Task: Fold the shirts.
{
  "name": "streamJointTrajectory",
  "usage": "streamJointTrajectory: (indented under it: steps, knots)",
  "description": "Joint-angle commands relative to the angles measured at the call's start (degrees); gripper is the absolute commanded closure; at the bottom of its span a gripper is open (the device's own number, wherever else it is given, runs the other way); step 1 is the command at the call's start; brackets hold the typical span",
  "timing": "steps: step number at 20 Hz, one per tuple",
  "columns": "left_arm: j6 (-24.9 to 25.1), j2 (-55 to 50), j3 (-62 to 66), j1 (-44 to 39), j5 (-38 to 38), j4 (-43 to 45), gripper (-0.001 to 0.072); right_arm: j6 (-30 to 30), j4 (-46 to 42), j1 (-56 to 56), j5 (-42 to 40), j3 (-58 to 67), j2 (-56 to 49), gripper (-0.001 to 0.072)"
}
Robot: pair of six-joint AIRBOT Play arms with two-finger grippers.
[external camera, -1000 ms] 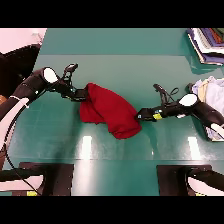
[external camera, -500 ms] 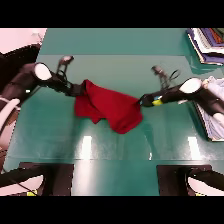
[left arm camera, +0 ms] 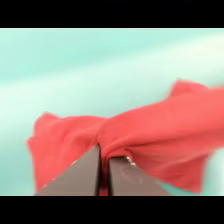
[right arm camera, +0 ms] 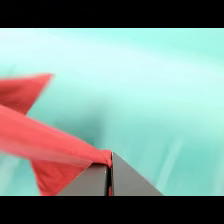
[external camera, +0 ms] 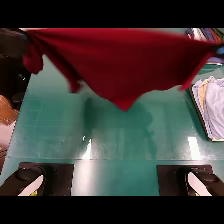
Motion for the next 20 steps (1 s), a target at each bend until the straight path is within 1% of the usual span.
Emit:
streamJointTrajectory:
  steps: [1, 3, 6, 7, 9, 11, 12, 14, 15, 17, 20]
  knots:
    - [0.2, 6.6, 5.2, 0.1, -0.2, -1.7, 0.0680, 0.3, -1.2, -5.5, 1.5, 7.6, 4.7, 0.0699]
    - [1.6, 7.8, 7.2, 0.1, -0.7, -3.1, 0.0681, 0.3, -1.2, -8.0, 1.8, 11.7, 4.7, 0.0699]
    - [1.6, 7.9, 8.7, 0.1, -3.6, -4.0, 0.0681, 0.9, -1.1, -10.4, 5.8, 19.9, 0.8, 0.0699]
    - [1.6, 7.4, 8.6, 0.1, -6.4, -4.0, 0.0680, 1.7, -1.0, -10.4, 7.8, 22.8, -1.5, 0.0699]
    - [1.5, 4.9, 7.0, 0.1, -14.8, -4.4, 0.0680, 3.9, -1.1, -9.2, 12.1, 26.8, -6.8, 0.0699]
    - [1.5, 1.4, 2.9, 0.1, -22.6, -5.4, 0.0681, 6.3, -1.7, -5.9, 15.8, 27.9, -12.9, 0.0699]
    - [1.5, -0.3, -0.7, 0.1, -24.5, -6.4, 0.0681, 7.3, -2.6, -4.0, 17.4, 27.3, -16.0, 0.0699]
    - [1.5, -2.8, -9.7, 0.1, -23.6, -7.9, 0.0680, 8.6, -7.3, 0.5, 20.0, 24.1, -22.2, 0.0699]
    - [1.6, -3.9, -14.4, 0.0, -21.9, -7.9, 0.0680, 8.6, -10.6, 2.9, 20.5, 21.6, -25.1, 0.0699]
    - [3.5, -5.5, -24.7, 0.0, -17.2, -8.0, 0.0680, 8.6, -15.0, 7.0, 21.0, 16.5, -29.6, 0.0699]
    - [5.6, -6.4, -36.9, -0.1, -14.1, -8.1, 0.0680, 8.6, -15.1, 11.0, 20.7, 9.8, -31.9, 0.0699]
